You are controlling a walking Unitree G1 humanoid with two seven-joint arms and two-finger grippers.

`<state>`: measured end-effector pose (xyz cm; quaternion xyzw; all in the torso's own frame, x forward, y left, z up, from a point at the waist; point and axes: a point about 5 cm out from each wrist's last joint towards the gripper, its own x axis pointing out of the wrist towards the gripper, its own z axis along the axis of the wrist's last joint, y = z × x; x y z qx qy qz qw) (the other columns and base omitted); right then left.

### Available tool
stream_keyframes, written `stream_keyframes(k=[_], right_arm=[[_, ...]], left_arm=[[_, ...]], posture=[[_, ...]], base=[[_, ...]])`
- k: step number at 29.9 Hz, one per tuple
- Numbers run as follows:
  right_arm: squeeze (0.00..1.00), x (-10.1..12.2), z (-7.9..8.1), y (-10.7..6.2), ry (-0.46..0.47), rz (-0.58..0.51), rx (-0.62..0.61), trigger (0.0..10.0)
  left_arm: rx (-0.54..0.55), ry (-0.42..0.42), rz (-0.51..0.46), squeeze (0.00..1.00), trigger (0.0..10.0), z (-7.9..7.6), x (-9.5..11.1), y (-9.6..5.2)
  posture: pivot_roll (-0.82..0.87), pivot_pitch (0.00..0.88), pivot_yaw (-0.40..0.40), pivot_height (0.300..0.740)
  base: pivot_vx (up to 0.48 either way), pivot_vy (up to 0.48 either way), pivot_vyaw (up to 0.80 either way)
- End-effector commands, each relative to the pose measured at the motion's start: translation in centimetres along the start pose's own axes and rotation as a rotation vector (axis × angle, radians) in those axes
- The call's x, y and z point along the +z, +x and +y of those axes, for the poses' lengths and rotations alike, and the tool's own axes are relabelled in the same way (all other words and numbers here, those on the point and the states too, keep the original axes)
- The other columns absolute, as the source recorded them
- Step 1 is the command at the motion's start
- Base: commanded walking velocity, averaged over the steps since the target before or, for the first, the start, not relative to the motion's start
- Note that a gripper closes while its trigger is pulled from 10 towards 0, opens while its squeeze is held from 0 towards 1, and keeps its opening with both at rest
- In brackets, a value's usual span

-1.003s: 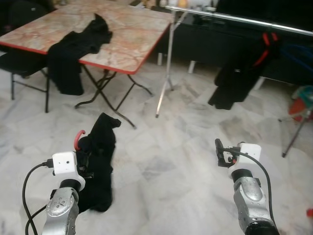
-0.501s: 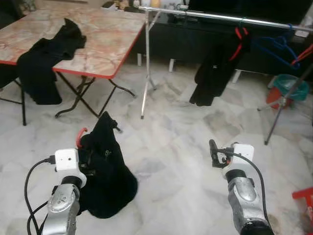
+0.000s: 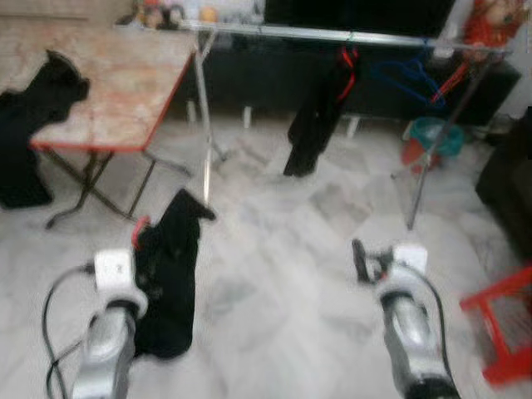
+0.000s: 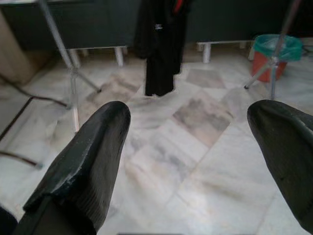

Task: Hang hanger

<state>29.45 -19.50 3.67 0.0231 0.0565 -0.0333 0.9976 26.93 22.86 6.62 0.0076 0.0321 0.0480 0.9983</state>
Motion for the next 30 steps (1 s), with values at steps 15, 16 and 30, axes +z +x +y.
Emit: stream_keyframes(k=[15,16,30], right_arm=[[0.00,0.0,-0.9,0.0,0.001,-0.002,-0.021,10.0],[0.00,0.0,-0.9,0.0,-0.003,0.000,-0.018,10.0],[0.00,0.5,0.3,0.2,-0.002,-0.031,0.033,10.0]], left_arm=[[-0.034,-0.018,-0.060,0.00,10.0,-1.2,1.3,0.6],[-0.036,-0.017,-0.059,0.00,10.0,-1.2,1.3,0.6],[-0.050,-0.028,-0.058,0.00,10.0,-1.9,1.5,0.8]], posture=[[-0.03,0.000,-0.017,0.740],[-0.03,0.000,-0.017,0.740],[-0.05,0.019,0.002,0.740]], base=[[0.000,-0.072,-0.42],[0.000,0.000,0.00],[0.295,0.000,0.06]])
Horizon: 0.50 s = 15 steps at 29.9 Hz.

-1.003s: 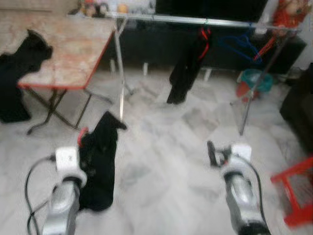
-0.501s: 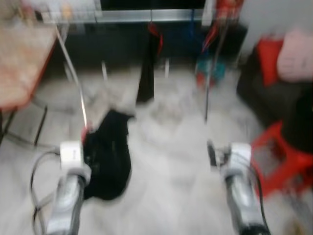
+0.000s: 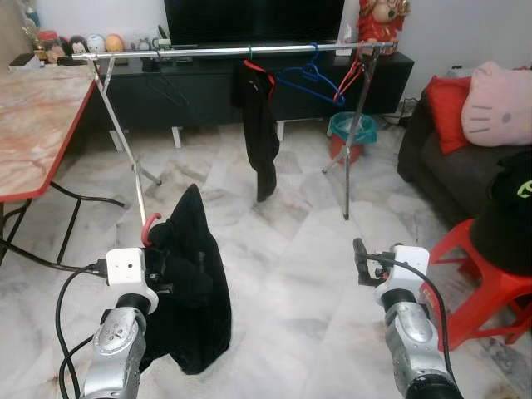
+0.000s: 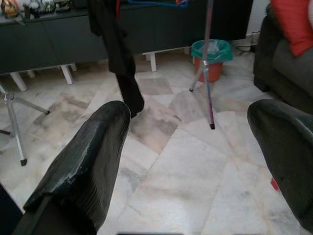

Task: Hang hanger

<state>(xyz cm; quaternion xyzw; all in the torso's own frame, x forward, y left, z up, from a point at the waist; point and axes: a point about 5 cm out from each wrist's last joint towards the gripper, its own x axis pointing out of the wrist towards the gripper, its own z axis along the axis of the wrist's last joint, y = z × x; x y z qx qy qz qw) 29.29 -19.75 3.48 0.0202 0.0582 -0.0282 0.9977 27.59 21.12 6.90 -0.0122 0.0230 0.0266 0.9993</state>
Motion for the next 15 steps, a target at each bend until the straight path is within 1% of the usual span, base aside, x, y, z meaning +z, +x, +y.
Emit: stream_keyframes(k=[1,3,15], right_arm=[[0.00,0.74,0.52,0.33,0.004,-0.035,0.024,10.0],[0.00,0.64,0.62,0.24,0.010,-0.034,0.027,10.0],[0.00,0.59,0.41,0.44,0.033,-0.018,0.002,10.0]], left_arm=[[-0.007,0.013,-0.041,0.00,10.0,-0.15,1.15,0.39],[-0.005,0.012,-0.039,0.00,10.0,-0.09,1.18,0.40],[-0.009,0.009,-0.035,0.00,10.0,-0.22,1.21,0.60]], posture=[[-0.05,0.019,0.002,0.740],[-0.05,0.022,0.002,0.740],[-0.06,0.031,0.002,0.740]], base=[[0.390,0.000,0.80],[0.397,0.000,0.80],[0.405,0.000,0.00]])
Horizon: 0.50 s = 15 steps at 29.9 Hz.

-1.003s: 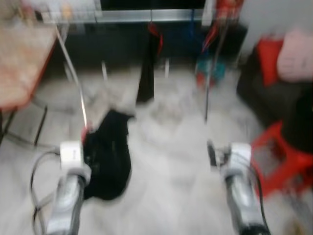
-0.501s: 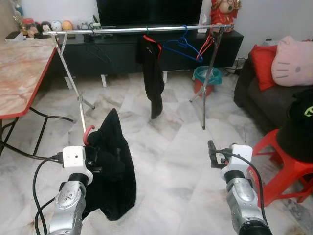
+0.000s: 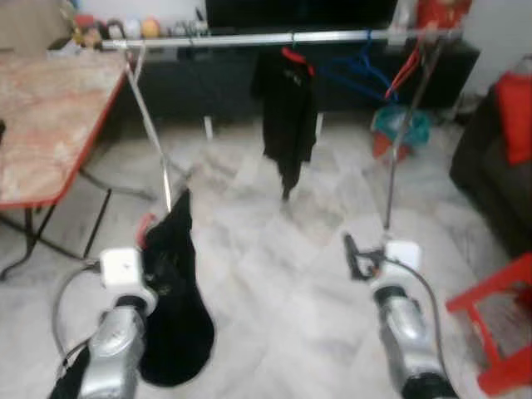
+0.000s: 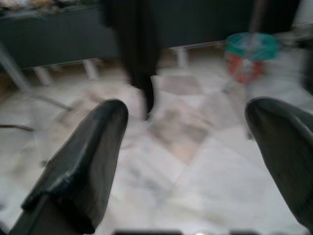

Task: Hang hanger

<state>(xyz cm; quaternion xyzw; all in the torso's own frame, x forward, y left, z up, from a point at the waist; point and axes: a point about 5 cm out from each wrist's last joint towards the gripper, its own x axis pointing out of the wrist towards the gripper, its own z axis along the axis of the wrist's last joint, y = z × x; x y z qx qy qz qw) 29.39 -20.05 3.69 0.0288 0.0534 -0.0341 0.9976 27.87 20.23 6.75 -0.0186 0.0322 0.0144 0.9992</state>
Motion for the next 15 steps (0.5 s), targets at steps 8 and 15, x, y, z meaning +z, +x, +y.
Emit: stream_keyframes(k=[8,15], right_arm=[[0.00,0.30,0.31,0.40,0.007,0.001,0.000,10.0],[0.00,0.39,0.09,0.44,0.011,-0.001,-0.011,10.0]], left_arm=[[0.014,0.013,-0.047,0.00,10.0,0.57,1.22,0.26],[0.008,0.006,-0.047,0.00,10.0,0.49,1.16,0.17]], posture=[[-0.05,0.030,-0.004,0.740],[-0.05,0.029,-0.006,0.740]], base=[[0.406,0.000,0.00],[0.406,0.000,0.00]])
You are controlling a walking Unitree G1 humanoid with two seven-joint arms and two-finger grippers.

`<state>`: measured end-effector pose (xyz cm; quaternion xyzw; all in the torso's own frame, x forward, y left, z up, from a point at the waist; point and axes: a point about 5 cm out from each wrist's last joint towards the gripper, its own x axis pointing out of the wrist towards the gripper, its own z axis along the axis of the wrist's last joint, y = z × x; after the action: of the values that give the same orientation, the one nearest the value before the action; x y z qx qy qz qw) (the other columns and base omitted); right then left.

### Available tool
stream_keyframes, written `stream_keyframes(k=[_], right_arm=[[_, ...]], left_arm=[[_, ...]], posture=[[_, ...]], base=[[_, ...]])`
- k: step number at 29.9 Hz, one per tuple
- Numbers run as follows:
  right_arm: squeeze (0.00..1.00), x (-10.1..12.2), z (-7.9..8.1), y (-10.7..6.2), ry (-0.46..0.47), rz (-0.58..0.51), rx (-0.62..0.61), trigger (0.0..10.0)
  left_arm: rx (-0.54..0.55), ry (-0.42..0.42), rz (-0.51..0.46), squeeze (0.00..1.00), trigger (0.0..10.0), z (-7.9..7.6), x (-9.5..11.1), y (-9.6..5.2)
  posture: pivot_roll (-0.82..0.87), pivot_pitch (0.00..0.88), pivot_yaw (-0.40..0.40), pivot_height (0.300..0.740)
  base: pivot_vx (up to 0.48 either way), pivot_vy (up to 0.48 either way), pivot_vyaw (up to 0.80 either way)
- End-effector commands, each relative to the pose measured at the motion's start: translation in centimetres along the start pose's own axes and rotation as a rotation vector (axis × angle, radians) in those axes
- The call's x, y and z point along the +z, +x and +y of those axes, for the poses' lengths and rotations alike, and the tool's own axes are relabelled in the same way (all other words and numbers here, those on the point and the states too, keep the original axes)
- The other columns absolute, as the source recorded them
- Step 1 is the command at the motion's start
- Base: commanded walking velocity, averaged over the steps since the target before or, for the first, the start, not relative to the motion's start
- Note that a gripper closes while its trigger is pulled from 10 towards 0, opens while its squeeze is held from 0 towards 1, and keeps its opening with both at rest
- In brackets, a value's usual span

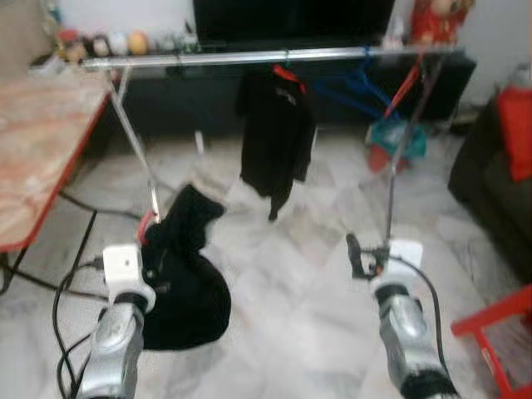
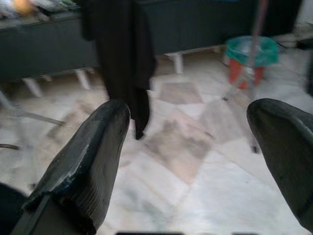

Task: Hang hanger

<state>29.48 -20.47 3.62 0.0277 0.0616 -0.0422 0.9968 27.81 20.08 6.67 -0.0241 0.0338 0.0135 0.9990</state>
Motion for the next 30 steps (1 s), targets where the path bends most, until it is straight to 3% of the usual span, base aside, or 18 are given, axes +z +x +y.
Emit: stream_keyframes(k=[1,30], right_arm=[[0.00,0.4,0.5,0.3,0.014,-0.016,0.003,10.0],[0.00,0.4,0.6,0.3,-0.015,-0.014,0.031,10.0]], left_arm=[[0.005,0.014,-0.050,0.00,10.0,0.5,1.3,0.2],[-0.027,-0.012,-0.033,0.00,10.0,-0.6,0.7,0.1]], posture=[[-0.06,0.028,-0.006,0.740],[-0.06,0.004,-0.012,0.740]], base=[[0.405,0.000,0.00],[0.418,0.000,0.00]])
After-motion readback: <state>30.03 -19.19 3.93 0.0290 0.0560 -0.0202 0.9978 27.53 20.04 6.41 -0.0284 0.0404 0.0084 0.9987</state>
